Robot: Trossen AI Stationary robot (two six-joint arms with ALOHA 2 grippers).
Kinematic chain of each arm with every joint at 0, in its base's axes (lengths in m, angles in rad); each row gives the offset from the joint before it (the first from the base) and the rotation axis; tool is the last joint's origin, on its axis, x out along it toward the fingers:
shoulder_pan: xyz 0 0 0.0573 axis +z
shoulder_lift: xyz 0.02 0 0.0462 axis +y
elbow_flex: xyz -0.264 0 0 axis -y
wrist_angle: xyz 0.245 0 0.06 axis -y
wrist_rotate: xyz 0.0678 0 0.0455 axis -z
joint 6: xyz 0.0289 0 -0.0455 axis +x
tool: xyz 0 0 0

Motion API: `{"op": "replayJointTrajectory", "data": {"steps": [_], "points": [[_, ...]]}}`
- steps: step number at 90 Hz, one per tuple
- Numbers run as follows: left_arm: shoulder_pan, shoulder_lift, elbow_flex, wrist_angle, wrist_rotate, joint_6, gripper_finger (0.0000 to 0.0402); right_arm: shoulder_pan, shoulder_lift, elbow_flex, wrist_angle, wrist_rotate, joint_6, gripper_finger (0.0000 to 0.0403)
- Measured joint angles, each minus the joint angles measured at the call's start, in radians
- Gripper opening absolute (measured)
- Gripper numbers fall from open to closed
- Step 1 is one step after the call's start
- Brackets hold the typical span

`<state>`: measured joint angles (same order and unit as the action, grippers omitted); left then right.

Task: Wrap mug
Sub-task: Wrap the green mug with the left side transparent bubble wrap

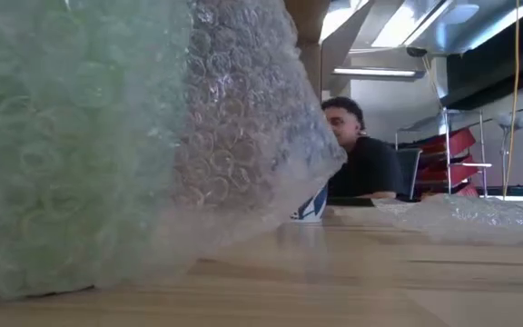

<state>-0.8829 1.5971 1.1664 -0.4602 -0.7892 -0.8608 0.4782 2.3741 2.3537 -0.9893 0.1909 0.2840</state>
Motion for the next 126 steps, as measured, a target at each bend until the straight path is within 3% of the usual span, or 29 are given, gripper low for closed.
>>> {"op": "replayJointTrajectory", "data": {"steps": [18, 37, 52, 66, 79, 98, 126], "points": [[0.022, 0.006, 0.0, 0.014, 0.015, 0.031, 0.0118, 0.0, 0.0, 0.0, 0.009, -0.007, 0.0, 0.0005], [0.026, 0.005, 0.0, 0.047, 0.023, 0.07, 0.016, 0.0, 0.001, 0.0, 0.007, -0.019, -0.001, 0.0005], [0.028, 0.005, 0.0, 0.128, 0.027, 0.169, 0.0192, 0.0, 0.002, 0.0, 0.007, -0.019, -0.001, 0.0005], [0.057, 0.015, 0.0, 0.16, 0.022, 0.238, 0.0198, 0.0, 0.002, -0.001, 0.016, -0.019, -0.001, 0.0005], [0.09, 0.063, 0.0, 0.165, 0.063, 0.238, 0.0159, 0.0, 0.002, -0.001, 0.023, -0.019, -0.003, 0.0005], [0.092, 0.096, 0.0, 0.144, 0.119, 0.214, 0.0019, 0.001, 0.004, -0.001, -0.024, -0.027, -0.004, 0.0005], [0.091, 0.1, 0.002, 0.093, 0.115, 0.175, 0.0001, -0.002, -0.031, 0.001, -0.062, -0.018, -0.001, 0.0005]]}}
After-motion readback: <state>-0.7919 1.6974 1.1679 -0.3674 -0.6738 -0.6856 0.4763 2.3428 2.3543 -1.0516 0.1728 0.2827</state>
